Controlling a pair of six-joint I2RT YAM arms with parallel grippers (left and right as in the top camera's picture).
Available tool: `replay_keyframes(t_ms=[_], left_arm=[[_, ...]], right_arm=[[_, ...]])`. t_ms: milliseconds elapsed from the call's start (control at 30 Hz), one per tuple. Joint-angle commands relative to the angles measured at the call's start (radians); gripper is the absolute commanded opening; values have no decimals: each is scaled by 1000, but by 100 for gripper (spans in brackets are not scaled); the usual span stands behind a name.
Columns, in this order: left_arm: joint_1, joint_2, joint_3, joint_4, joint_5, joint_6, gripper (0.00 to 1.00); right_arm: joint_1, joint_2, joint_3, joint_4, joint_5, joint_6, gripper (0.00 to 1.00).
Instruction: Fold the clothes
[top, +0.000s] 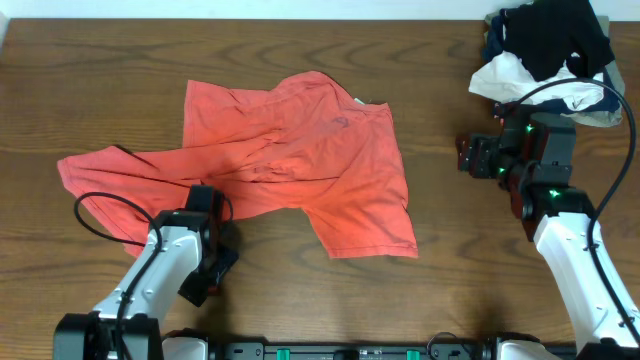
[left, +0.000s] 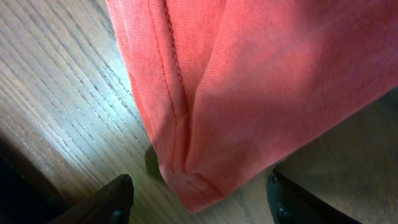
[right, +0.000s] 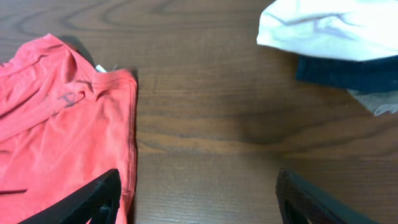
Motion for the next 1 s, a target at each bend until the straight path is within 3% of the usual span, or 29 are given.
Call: replay_keyframes(t_ms=[0,100,167,400,533,667,800,967], left_arm=[[5,6,-26,-3,0,-14,70],[5,6,-31,0,-1,-14,66],[5,7,-43,18,-6,-14,58],[5,7,-96,95,-26,-13,6],[5,7,-95,100,-73,36,6],[5,6,-37,107,-76,195,6],[5,5,144,28,-76,395,6],[5,2,407,-77,-78,537,6]], right_arm=[[11,29,14,-1,3,-3,78],[11,46,14,-1,2,-2,78],[11,54,14,-2,2,-2,77],[11,58,14,-1,2,-3,77],[28,58,14,2,2,-3,73],[85,58,14,-1,1,-3,71],[183,58,14,-2,-36,-26,72],[294,63,14,-85,-51,-28,71]])
